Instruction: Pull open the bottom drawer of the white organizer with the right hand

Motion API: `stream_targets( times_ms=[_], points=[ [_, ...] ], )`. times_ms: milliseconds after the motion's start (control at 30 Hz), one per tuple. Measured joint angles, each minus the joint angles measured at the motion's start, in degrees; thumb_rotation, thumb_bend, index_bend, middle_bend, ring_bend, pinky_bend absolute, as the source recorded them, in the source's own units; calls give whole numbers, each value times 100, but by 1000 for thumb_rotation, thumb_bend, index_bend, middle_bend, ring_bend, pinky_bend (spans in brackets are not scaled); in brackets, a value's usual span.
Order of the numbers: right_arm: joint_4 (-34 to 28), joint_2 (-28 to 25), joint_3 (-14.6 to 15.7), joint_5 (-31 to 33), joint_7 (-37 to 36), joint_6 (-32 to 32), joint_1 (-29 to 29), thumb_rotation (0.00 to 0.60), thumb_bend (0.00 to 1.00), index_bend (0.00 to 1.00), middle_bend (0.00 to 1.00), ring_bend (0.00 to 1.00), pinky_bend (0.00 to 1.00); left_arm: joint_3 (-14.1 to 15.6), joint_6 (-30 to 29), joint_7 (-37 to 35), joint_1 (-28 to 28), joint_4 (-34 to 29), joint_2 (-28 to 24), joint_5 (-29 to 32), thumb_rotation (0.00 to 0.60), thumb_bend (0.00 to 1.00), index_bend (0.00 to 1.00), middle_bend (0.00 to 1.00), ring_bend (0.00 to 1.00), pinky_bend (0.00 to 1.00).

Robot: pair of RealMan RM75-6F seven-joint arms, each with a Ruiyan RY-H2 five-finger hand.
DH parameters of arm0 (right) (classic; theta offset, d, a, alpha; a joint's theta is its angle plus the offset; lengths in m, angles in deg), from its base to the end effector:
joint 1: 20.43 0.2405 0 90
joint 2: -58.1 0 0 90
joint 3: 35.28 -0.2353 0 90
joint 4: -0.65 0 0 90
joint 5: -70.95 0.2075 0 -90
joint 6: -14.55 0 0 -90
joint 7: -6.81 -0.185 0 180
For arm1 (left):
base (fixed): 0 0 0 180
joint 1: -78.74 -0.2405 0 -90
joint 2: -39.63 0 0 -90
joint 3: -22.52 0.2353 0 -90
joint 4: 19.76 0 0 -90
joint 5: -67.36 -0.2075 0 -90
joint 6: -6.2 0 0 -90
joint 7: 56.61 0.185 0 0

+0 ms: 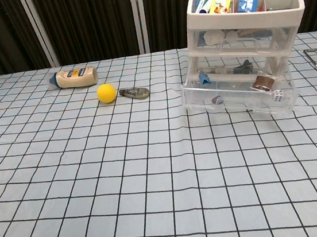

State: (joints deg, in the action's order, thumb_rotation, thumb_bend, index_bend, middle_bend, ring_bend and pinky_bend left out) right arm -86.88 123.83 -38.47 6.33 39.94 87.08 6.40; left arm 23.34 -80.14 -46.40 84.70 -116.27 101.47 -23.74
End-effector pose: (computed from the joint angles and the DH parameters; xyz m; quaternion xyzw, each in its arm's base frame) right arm -0.2755 -0.3339 0.1448 0.6856 -0.2236 0.1928 0.6654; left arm -0.2659 0.2102 0.1441 -0.6578 -0.3268 -0.3562 0.5776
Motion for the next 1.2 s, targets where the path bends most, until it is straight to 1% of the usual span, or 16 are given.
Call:
stream_targets(
  times_ms=[167,300,533,767,900,1200],
  points=[
    [-107,-21,185,-99,-25,-194,-102,600,272,625,1000,1000,909,22,-89,-31,-45,27,-3,-91,600,19,0,0,0,0],
    [55,177,274,-137,205,-241,-154,600,271,627,1000,1000,909,24,-189,-51,-85,46,1,-160,600,19,0,0,0,0],
    [365,476,355,10,134,-675,-201,600,271,633,1000,1000,909,68,-228,-116,-123,72,-15,-266,600,19,0,0,0,0],
    [765,730,396,30,-152,-956,-253,600,266,628,1000,1000,909,72,-232,-111,-141,64,-26,-295,600,19,0,0,0,0],
    [959,880,381,-56,-384,-982,-303,600,264,627,1000,1000,908,70,-229,-63,-155,41,-17,-292,600,19,0,0,0,0],
    [1089,1013,316,-304,-1041,-1058,-372,600,260,622,1000,1000,907,75,-189,1,-167,-1,-26,-285,600,19,0,0,0,0]
  ],
)
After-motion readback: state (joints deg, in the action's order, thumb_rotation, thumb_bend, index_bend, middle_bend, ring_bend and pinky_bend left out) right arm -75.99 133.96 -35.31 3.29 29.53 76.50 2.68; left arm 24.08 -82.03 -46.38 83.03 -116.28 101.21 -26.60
